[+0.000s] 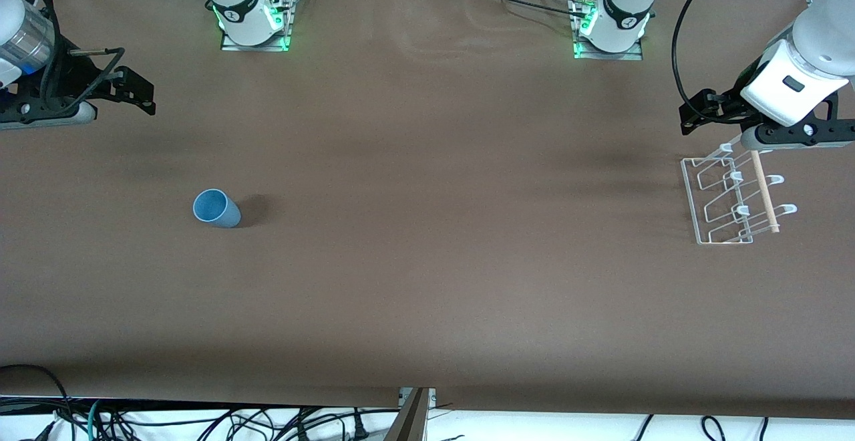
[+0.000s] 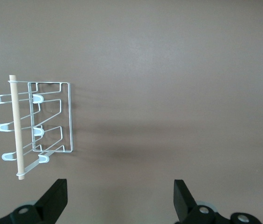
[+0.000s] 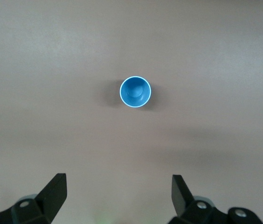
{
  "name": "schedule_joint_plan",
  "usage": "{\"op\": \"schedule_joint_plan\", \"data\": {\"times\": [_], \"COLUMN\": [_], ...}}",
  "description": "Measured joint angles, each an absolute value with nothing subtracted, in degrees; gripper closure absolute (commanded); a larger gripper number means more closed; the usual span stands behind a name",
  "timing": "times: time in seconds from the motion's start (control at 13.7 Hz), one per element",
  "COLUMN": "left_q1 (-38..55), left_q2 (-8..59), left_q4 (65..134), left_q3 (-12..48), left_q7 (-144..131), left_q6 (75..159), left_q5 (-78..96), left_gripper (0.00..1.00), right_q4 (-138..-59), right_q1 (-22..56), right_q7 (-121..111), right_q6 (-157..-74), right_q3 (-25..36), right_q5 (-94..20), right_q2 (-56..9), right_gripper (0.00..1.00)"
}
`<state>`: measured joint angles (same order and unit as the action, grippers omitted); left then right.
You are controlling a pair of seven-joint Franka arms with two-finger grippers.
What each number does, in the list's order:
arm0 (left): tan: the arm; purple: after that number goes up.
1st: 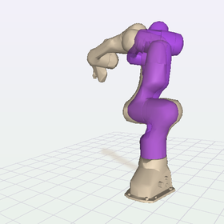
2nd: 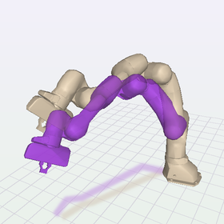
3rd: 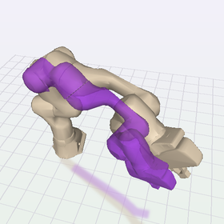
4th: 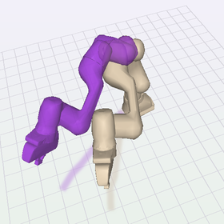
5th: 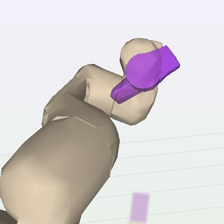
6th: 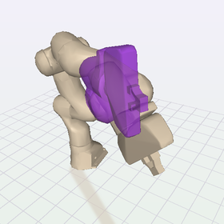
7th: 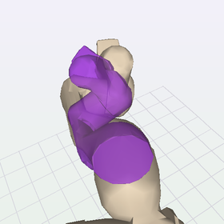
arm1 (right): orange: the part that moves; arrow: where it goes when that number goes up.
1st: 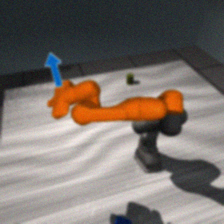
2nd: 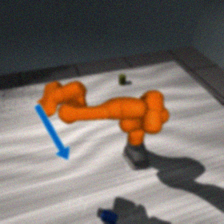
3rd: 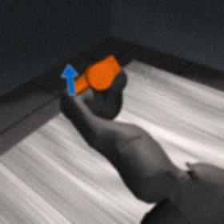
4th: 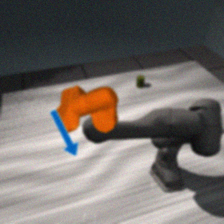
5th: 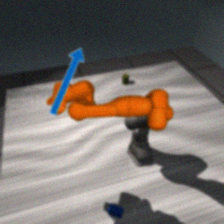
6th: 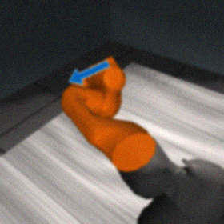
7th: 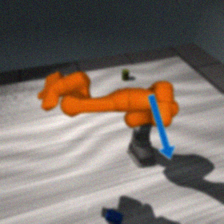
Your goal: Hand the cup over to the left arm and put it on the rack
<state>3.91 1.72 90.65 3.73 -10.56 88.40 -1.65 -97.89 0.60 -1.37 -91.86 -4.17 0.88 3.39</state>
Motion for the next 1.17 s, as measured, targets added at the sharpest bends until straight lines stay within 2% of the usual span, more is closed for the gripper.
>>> {"op": "schedule_joint_plan", "data": {"times": [1.17], "left_q1": [4.0], "left_q2": [1.7], "left_q4": [90.7], "left_q3": [3.9], "left_q7": [-10.6], "left_q6": [87.5], "left_q5": [-1.6], "left_gripper": [0.00], "right_q4": [-97.9], "right_q1": [0.1], "right_q7": [-1.2], "right_q6": [-91.8], "right_q3": [-3.7], "right_q5": [0.9], "right_q2": [2.6], "right_gripper": [0.01]}}
